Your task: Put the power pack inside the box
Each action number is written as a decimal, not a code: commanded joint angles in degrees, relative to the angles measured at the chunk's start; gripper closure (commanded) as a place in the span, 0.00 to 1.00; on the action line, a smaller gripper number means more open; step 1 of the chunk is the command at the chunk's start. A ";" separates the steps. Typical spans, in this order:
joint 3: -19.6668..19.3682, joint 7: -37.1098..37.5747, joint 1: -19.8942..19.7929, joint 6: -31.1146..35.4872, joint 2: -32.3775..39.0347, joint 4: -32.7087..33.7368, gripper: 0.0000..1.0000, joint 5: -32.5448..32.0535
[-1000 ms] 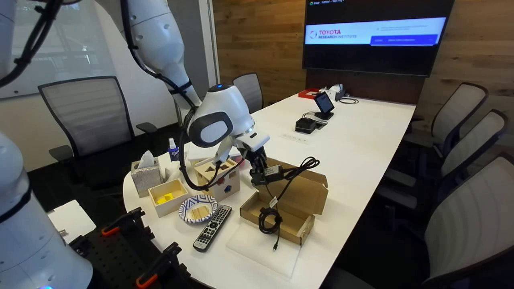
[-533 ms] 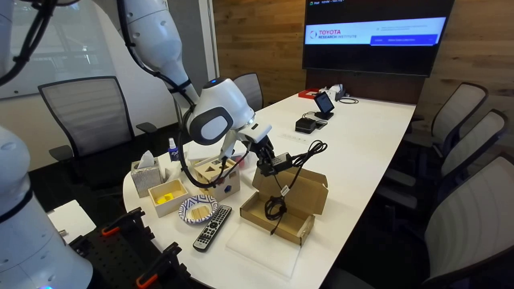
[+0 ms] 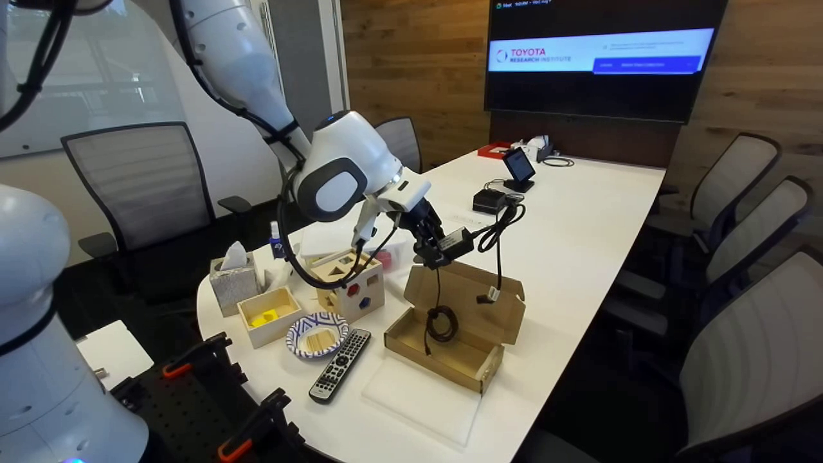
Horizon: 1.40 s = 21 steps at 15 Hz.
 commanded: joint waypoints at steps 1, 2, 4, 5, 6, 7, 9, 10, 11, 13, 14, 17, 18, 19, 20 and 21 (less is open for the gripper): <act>2.87 1.60 -1.45 0.65 1.18 -0.13 0.74 0.45; 5.10 2.15 -3.24 0.73 1.83 0.01 0.74 0.14; 9.77 3.29 -7.12 0.75 2.57 0.01 0.74 -0.42; 12.20 3.79 -9.31 0.81 2.78 -0.02 0.74 -0.71; 15.97 0.86 -12.46 1.34 3.22 0.32 0.74 2.34; 18.73 0.98 -15.10 1.64 3.75 0.49 0.74 2.37; 23.64 1.19 -20.04 1.87 5.27 1.34 0.74 2.53; 25.92 1.30 -22.56 2.12 6.24 1.91 0.74 2.32; 27.80 1.37 -24.80 2.41 7.23 2.47 0.74 2.17; 32.19 3.09 -30.57 3.52 9.49 4.01 0.74 -0.69; 34.64 3.07 -33.55 3.86 10.64 4.83 0.74 -1.56; 40.83 1.33 -41.31 4.72 15.22 8.64 0.74 -2.44; 42.38 1.29 -43.32 4.56 16.19 9.32 0.74 -2.75; 43.55 1.05 -45.02 4.53 17.60 10.46 0.74 -2.93; 44.57 0.87 -46.50 4.54 19.08 11.77 0.74 -3.13; 45.36 0.74 -47.65 4.42 19.98 12.42 0.74 -3.24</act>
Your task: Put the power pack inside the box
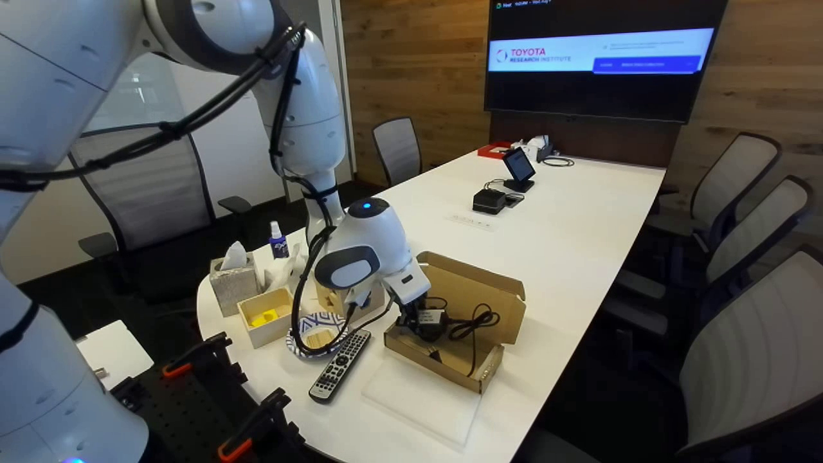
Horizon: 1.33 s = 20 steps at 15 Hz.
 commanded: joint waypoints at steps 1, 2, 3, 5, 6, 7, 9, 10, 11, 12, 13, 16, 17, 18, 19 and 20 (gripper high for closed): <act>3.75 -1.33 -4.86 1.59 4.40 4.09 0.74 -0.75; 4.42 -1.39 -5.79 1.51 5.37 4.83 0.74 -0.92; 5.28 -1.40 -6.85 1.57 6.28 5.48 0.74 -1.10; 6.84 -1.48 -8.77 1.64 8.20 6.82 0.74 -1.47; 7.79 -1.55 -9.87 1.65 9.06 7.38 0.74 -1.72; 9.08 -1.57 -11.33 1.75 10.05 7.93 0.74 -2.07; 12.11 -1.62 -14.74 2.21 11.75 8.67 0.74 -3.12; 13.73 -1.52 -16.64 2.88 12.46 8.91 0.74 -3.90; 15.71 -1.30 -18.92 3.35 12.97 8.73 0.74 -4.78; 17.65 -1.21 -21.26 3.89 13.70 8.68 0.74 -5.81; 19.59 -1.13 -23.54 4.42 14.35 8.38 0.74 -6.85; 23.88 -0.87 -28.97 5.56 16.18 7.38 0.74 -9.55; 24.60 -0.68 -30.01 5.09 16.18 7.11 0.74 -9.89; 24.47 -0.41 -30.11 3.60 15.47 7.16 0.74 -9.41; 24.67 -0.32 -30.42 3.60 15.16 6.53 0.74 -9.16; 24.34 -0.08 -29.96 3.57 14.42 5.77 0.74 -8.36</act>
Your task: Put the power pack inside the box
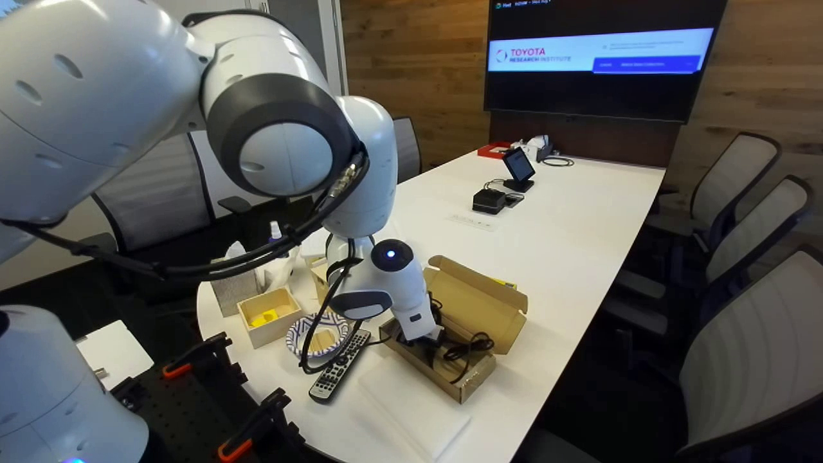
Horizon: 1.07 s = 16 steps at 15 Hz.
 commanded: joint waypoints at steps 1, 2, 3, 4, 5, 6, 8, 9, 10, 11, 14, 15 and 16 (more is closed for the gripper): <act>0.97 0.13 -0.39 -0.03 -1.51 -2.22 0.74 1.42; 0.82 0.36 -0.09 -0.04 -2.12 -3.05 0.74 1.89; 0.67 0.66 0.22 -0.91 -3.11 -3.75 0.74 2.50; 0.49 0.91 0.61 -1.40 -3.86 -4.25 0.74 3.12; 0.41 1.23 0.80 -2.84 -4.73 -4.79 0.74 3.85; 0.51 1.39 0.72 -4.43 -5.38 -5.34 0.74 4.49; 1.31 1.03 -0.25 -7.58 -6.08 -5.76 0.74 5.18; 1.93 0.64 -0.99 -9.59 -6.38 -5.80 0.74 5.44; 2.24 0.27 -1.33 -11.47 -6.59 -5.61 0.74 6.06; 2.60 -0.16 -1.75 -13.85 -6.52 -5.13 0.74 6.79; 2.85 -1.44 -2.09 -19.44 -6.15 -3.69 0.74 9.68; 2.24 -1.54 -1.32 -20.42 -6.14 -3.05 0.74 10.99; 1.65 -1.67 -0.53 -20.39 -6.36 -2.87 0.74 12.25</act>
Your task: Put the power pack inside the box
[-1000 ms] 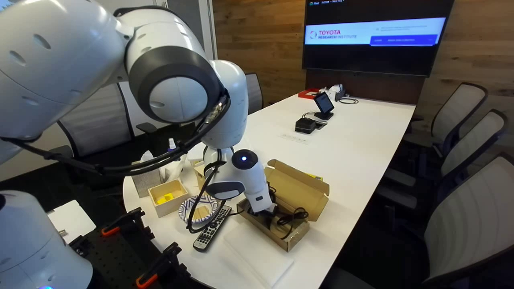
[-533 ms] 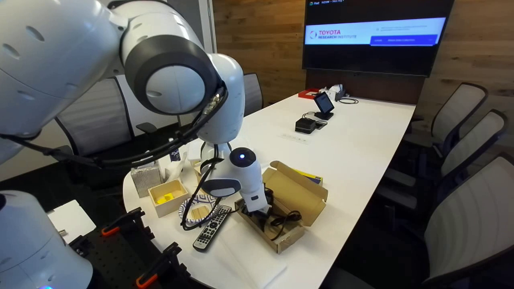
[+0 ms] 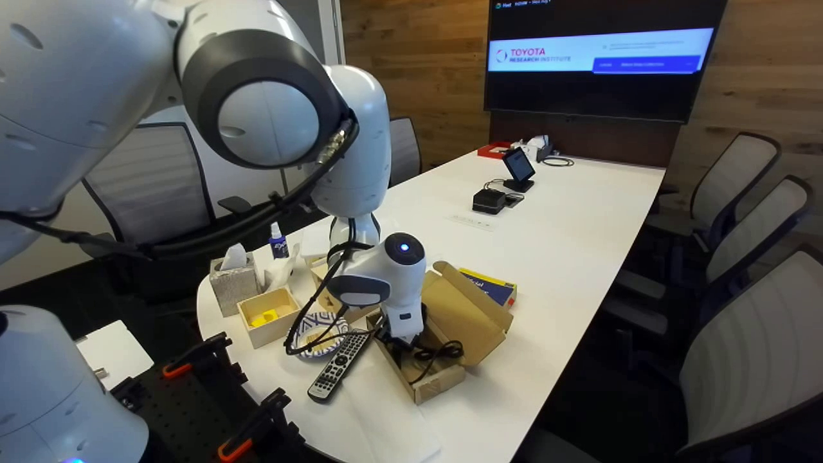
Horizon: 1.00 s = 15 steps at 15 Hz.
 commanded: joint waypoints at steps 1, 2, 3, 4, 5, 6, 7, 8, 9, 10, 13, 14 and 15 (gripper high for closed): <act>-0.66 -1.85 1.55 -2.60 -1.54 0.16 0.69 5.54; -1.08 -1.86 2.35 -1.92 -1.74 0.21 0.64 6.55; -1.25 -1.92 2.95 -1.23 -1.74 0.43 0.74 7.41; -1.40 -1.84 3.51 -0.91 -1.80 0.62 0.73 8.17; -1.70 -1.82 4.08 -0.88 -2.00 0.64 0.24 8.86; -2.06 -1.84 4.74 -0.61 -2.15 0.77 0.23 9.47; -1.98 -1.84 5.07 -0.46 -2.42 0.50 0.17 10.18; -1.84 -1.92 5.32 -0.49 -2.86 0.12 0.10 10.80; -1.53 -2.04 5.50 -0.13 -3.53 -0.58 0.01 11.31; -1.62 -1.84 6.13 0.27 -4.33 -1.21 0.00 11.79; -2.42 -0.76 8.83 0.57 -8.81 -4.28 0.00 13.55; -2.70 -0.71 9.79 0.42 -10.66 -5.52 0.00 14.32; -3.74 -0.02 11.74 -0.26 -13.63 -7.38 0.00 15.57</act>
